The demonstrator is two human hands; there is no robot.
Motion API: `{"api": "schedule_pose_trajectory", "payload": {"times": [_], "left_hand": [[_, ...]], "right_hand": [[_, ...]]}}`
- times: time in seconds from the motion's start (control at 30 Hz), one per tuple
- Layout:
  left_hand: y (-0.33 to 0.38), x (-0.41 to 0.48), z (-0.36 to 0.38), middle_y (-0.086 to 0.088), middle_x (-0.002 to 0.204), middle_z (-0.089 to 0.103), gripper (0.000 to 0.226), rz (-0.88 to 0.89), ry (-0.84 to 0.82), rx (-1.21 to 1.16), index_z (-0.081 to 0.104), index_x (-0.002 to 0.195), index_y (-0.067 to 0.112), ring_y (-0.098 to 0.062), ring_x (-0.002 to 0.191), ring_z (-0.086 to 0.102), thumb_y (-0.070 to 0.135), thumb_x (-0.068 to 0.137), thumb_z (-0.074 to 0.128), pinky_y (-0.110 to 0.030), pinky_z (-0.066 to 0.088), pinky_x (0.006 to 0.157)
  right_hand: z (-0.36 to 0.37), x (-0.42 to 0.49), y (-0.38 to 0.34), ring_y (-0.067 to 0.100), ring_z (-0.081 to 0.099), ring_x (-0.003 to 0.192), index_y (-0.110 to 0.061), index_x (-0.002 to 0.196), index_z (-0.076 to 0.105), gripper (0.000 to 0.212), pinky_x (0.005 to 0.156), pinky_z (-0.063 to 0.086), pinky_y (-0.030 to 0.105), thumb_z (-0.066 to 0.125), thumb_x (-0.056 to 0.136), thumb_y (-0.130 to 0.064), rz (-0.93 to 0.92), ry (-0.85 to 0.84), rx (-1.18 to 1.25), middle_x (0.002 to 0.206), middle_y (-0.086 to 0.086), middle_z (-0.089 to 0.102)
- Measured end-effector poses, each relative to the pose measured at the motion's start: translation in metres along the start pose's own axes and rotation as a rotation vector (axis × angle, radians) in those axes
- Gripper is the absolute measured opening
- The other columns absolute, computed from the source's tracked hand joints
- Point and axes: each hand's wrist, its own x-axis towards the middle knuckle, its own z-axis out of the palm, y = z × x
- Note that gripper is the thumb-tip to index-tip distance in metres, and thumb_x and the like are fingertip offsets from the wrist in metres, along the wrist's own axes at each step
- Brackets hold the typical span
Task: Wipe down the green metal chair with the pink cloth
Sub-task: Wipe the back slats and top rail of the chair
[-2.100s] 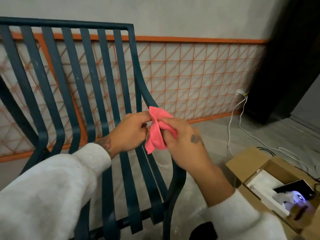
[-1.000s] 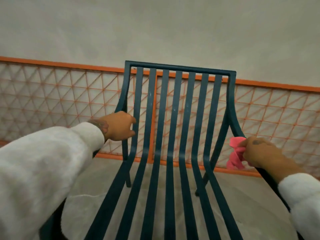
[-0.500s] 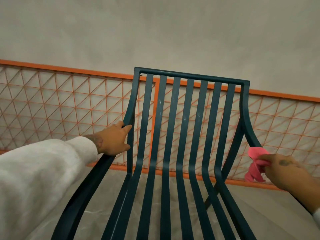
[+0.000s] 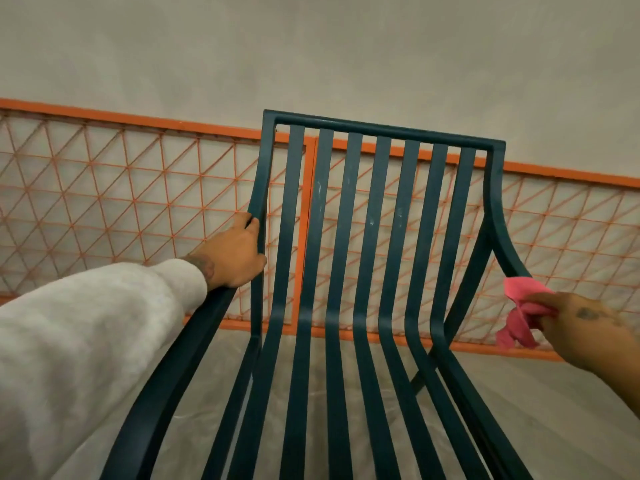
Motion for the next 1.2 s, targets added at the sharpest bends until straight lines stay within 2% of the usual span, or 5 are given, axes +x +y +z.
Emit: {"api": "schedule_pose_trajectory", "payload": {"times": [0.27, 0.53, 0.87, 1.07, 1.2], "left_hand": [[-0.006, -0.002, 0.004, -0.006, 0.152, 0.025, 0.055, 0.039, 0.022, -0.122, 0.036, 0.143, 0.005, -0.026, 0.122, 0.051, 0.013, 0.090, 0.050, -0.039, 0.045, 0.102], [-0.007, 0.000, 0.006, 0.000, 0.163, 0.002, 0.073, 0.035, 0.024, -0.085, 0.010, 0.156, 0.011, -0.024, 0.139, 0.034, 0.023, 0.094, 0.048, -0.031, 0.036, 0.111], [0.000, -0.002, 0.006, 0.008, 0.162, -0.001, 0.075, -0.028, 0.028, -0.103, 0.008, 0.156, 0.017, -0.023, 0.134, 0.041, 0.021, 0.094, 0.049, -0.025, 0.036, 0.101], [-0.001, -0.001, 0.010, 0.012, 0.162, -0.005, 0.074, -0.047, 0.049, -0.066, 0.006, 0.157, 0.020, -0.020, 0.135, 0.040, 0.021, 0.096, 0.048, -0.025, 0.037, 0.100], [0.000, 0.000, 0.010, 0.012, 0.162, -0.005, 0.075, -0.062, 0.051, -0.076, 0.006, 0.157, 0.019, -0.020, 0.142, 0.030, 0.019, 0.095, 0.049, -0.026, 0.033, 0.107]], "right_hand": [[-0.037, -0.026, -0.144, 0.035, 0.053, 0.119, -0.040, 0.120, 0.066, 0.027, 0.099, 0.049, 0.051, 0.053, 0.097, -0.035, -0.332, 0.177, 0.148, 0.138, 0.010, 0.046], [-0.040, 0.052, -0.292, 0.013, 0.060, 0.099, -0.038, 0.123, 0.067, 0.031, 0.093, 0.050, 0.037, 0.055, 0.100, -0.023, -0.766, 0.001, 0.345, 0.108, -0.009, 0.063], [-0.052, 0.150, -0.391, 0.030, 0.036, 0.139, -0.027, 0.138, 0.056, 0.042, 0.115, 0.030, 0.049, 0.047, 0.097, -0.023, -0.877, 0.463, 0.366, 0.149, 0.008, 0.045], [0.049, 0.139, -0.377, 0.022, -0.009, 0.150, -0.016, 0.154, 0.030, 0.071, 0.119, -0.007, 0.044, 0.060, 0.092, 0.002, -0.995, 0.439, 0.254, 0.166, 0.006, 0.007], [0.147, 0.099, -0.347, 0.029, 0.007, 0.152, -0.016, 0.155, 0.026, 0.085, 0.120, 0.001, 0.047, 0.067, 0.084, 0.008, -1.071, 0.376, 0.278, 0.164, 0.007, 0.016]]}}
